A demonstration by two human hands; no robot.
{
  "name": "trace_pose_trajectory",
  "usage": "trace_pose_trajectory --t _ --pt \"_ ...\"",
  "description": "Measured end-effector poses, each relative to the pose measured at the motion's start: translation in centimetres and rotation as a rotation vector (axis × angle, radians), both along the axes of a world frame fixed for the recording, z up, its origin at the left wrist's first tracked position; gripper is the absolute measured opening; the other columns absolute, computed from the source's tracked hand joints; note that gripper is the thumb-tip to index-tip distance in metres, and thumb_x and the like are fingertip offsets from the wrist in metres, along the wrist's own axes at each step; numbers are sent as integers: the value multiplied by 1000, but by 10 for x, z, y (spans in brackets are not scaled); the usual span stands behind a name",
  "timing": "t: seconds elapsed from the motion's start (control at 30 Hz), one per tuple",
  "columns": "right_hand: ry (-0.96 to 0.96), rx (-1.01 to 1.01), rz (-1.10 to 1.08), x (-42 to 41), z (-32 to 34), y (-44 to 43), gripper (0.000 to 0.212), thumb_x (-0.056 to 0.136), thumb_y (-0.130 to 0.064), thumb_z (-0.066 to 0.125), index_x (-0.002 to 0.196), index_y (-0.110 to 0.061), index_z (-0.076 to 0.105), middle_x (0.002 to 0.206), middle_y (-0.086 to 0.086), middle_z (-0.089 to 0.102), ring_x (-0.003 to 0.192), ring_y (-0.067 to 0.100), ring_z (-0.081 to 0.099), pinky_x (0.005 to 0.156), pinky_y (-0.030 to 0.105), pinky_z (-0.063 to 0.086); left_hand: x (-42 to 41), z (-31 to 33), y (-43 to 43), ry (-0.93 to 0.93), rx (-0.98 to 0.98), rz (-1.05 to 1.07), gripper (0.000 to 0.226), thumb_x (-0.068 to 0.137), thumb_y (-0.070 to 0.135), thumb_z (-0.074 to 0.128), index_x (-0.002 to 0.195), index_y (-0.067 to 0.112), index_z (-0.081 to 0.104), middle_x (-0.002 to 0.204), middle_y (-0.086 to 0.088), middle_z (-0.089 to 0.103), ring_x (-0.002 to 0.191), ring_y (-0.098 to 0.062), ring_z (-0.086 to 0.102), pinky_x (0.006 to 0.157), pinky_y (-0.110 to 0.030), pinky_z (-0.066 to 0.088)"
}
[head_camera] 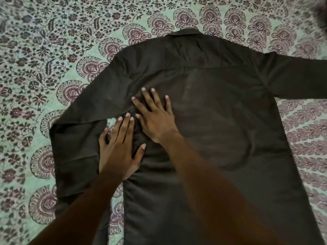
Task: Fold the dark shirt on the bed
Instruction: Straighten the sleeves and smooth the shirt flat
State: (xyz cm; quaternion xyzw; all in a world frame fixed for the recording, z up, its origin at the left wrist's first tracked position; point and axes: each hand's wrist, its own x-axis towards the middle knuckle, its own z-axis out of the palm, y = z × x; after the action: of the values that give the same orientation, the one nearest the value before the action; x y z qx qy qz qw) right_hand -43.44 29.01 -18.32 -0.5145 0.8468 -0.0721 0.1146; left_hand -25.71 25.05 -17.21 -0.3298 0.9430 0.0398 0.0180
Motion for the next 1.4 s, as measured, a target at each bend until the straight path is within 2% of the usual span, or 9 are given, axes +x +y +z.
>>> trace_pose_trajectory --t 0.17,0.33,0.47,0.67,0.8,1.03,1.17,1.27,1.4 --pt "33 42 -413 -41 1 56 66 97 -79 23 159 -60 9 176 -7 -3 162 24 0 128 59 6 -1 3 -1 0 13 8 86 95 63 38 166 19 19 176 3 8 161 -16 13 122 -53 22" --pt "-92 137 -883 -80 20 113 81 92 -86 21 163 -50 5 175 4 -11 160 38 -11 125 65 -3 -3 11 -1 -36 91 27 85 94 63 42 165 19 24 174 1 17 159 -21 21 120 -53 24" --pt "49 -22 -568 -82 19 70 72 102 -68 29 165 -33 24 176 11 -1 161 38 -3 125 62 0 -47 31 -12 106 153 88 92 74 48 70 155 17 39 153 -10 41 135 -35 39 107 -56 34" --pt "-53 -11 -148 -81 7 -18 55 109 -47 31 163 -45 21 176 -2 0 162 25 -2 128 58 7 -140 32 -94 -65 330 -72 139 65 64 84 166 26 -5 175 6 -12 161 -20 -14 129 -56 -1" --pt "7 7 -275 -102 1 5 57 104 -65 27 159 -58 15 176 -11 -2 162 20 1 128 57 6 -140 26 -125 -269 465 -11 162 39 98 69 157 43 -29 163 16 -42 155 -19 -32 124 -61 -11" --pt "-87 89 -908 -133 9 82 74 94 -84 20 161 -55 5 176 -1 -11 161 30 -13 125 65 -4 -140 26 -129 -264 474 -20 166 30 102 67 150 51 -35 157 18 -49 152 -19 -39 123 -63 -13" --pt "-27 -14 -627 -126 16 36 89 95 -81 22 167 -30 12 175 11 -7 161 35 -9 126 61 -1 -143 30 -128 -310 464 -9 166 33 99 71 150 49 -36 155 18 -52 151 -20 -40 123 -64 -13" --pt "-27 49 -354 -120 10 52 81 95 -82 20 165 -44 7 176 -5 -5 162 20 -2 129 56 7 -147 37 -124 -373 458 -3 167 38 94 75 150 46 -39 154 15 -54 151 -23 -41 123 -66 -11" --pt "-12 93 -788 -139 8 137 78 92 -86 17 162 -54 1 176 -9 -7 162 20 -5 127 60 4 -163 51 -113 -483 366 -9 167 49 86 81 156 29 -35 162 -6 -46 154 -34 -33 123 -66 -10"
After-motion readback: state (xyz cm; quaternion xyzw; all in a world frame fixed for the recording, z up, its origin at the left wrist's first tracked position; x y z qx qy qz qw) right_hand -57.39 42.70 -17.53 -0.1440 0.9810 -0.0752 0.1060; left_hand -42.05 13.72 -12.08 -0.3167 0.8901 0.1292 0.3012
